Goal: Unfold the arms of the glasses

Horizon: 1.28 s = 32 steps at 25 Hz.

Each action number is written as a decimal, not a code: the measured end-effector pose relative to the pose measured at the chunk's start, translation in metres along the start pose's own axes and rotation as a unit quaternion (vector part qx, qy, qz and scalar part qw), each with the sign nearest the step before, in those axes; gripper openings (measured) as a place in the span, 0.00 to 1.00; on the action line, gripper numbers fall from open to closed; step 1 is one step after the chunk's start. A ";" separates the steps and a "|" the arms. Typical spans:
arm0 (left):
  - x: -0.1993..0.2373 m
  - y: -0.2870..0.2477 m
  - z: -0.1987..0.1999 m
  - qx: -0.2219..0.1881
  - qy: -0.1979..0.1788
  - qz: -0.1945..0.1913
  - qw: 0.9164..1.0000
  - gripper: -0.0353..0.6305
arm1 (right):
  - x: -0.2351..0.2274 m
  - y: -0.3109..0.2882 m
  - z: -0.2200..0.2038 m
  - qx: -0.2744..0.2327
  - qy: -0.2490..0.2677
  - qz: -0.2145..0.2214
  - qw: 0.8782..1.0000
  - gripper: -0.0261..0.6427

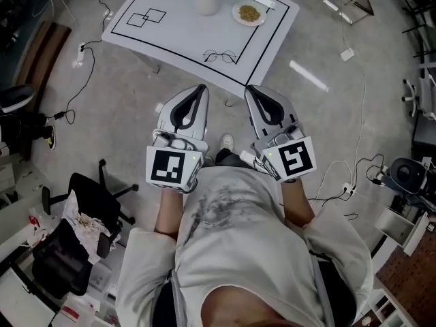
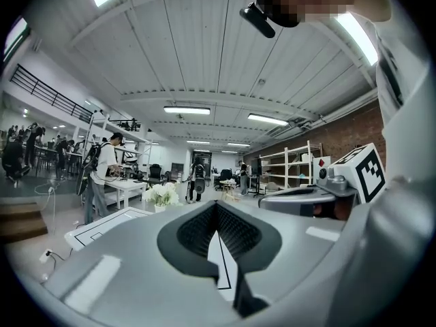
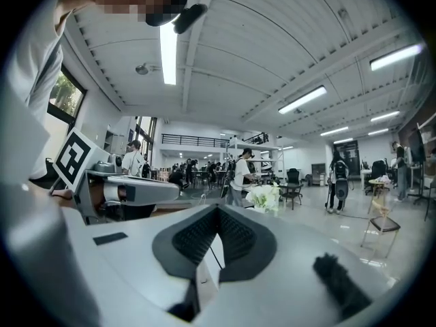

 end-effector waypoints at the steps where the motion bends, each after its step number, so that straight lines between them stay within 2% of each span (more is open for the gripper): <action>1: -0.001 -0.003 -0.001 0.001 0.000 0.001 1.000 0.07 | -0.004 -0.001 0.000 0.000 -0.001 0.002 1.000 0.06; 10: 0.013 -0.023 -0.001 -0.001 -0.002 0.009 1.000 0.07 | -0.021 -0.023 -0.002 -0.004 -0.012 0.010 1.000 0.06; 13: 0.020 -0.029 -0.006 0.012 0.007 0.008 1.000 0.07 | -0.023 -0.034 -0.007 0.008 0.001 0.016 1.000 0.06; 27: 0.084 -0.075 -0.038 0.036 0.019 -0.032 0.999 0.07 | -0.047 -0.098 -0.036 0.042 0.006 -0.025 0.999 0.06; 32: 0.100 -0.089 -0.048 0.058 0.027 -0.056 0.996 0.07 | -0.055 -0.111 -0.047 0.051 0.003 -0.040 0.998 0.06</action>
Point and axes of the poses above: the fingertips, and each gripper's own axes: y backward along the fingers, x to its left, z out of its top, the point moved 9 cm from there along y, backward along the fingers, and after that the axes turned 14 degrees about -x, right-handed, at the moved point
